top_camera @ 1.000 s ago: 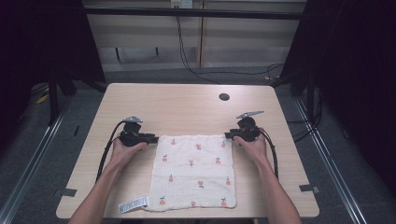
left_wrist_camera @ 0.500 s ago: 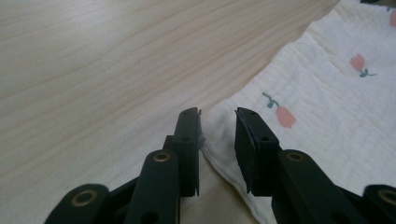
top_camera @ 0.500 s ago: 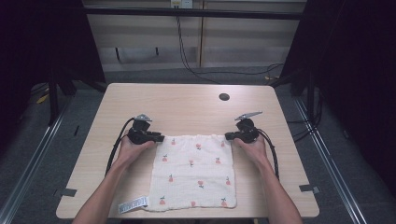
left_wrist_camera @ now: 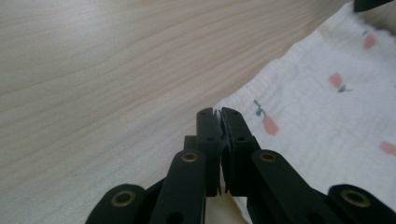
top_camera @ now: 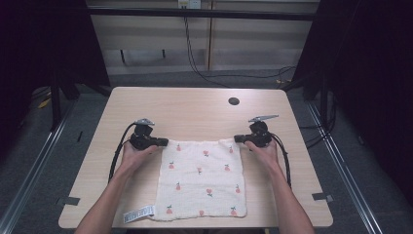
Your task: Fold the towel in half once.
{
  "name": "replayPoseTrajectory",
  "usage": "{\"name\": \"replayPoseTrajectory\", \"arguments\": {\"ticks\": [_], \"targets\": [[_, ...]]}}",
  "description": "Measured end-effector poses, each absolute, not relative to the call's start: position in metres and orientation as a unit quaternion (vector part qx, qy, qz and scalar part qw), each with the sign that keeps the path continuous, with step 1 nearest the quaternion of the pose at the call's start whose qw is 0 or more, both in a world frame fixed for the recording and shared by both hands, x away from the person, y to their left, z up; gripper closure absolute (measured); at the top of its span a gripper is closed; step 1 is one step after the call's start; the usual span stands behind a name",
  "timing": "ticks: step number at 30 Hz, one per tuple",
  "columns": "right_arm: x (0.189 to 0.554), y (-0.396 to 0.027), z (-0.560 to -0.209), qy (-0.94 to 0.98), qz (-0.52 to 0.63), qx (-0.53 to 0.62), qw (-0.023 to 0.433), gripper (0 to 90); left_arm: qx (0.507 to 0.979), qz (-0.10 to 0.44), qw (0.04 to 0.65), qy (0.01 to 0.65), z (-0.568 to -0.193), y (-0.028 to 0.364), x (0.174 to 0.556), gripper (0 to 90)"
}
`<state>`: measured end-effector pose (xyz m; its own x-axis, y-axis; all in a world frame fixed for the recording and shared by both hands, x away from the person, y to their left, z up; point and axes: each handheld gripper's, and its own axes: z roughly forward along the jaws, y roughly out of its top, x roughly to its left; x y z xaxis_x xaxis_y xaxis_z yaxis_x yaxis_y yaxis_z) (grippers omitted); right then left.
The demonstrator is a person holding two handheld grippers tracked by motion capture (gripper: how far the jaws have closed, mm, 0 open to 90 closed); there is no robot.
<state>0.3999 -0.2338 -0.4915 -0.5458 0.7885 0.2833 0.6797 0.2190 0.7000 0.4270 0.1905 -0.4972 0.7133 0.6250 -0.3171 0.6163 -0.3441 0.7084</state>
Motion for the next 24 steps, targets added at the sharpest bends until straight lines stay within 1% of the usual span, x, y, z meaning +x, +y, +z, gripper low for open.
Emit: {"name": "replayPoseTrajectory", "arguments": {"ticks": [4, 13, 18, 24], "targets": [[0.398, -0.24, -0.483, 0.766, 0.428, 0.476, 0.063, 89.0, 0.815, 0.005, 0.443, 0.375, -0.492, 0.19, 0.426, 87.0], [0.403, -0.248, -0.465, 0.753, 0.446, 0.478, 0.074, 89.1, 0.805, 0.014, 0.463, 0.371, -0.476, 0.191, 0.432, 87.0], [0.398, -0.246, -0.464, 0.759, 0.452, 0.465, 0.068, 89.1, 0.804, 0.019, 0.466, 0.368, -0.476, 0.196, 0.423, 87.0], [0.384, -0.246, -0.461, 0.755, 0.469, 0.455, 0.06, 89.2, 0.808, 0.028, 0.471, 0.353, -0.47, 0.197, 0.409, 86.9]]}}
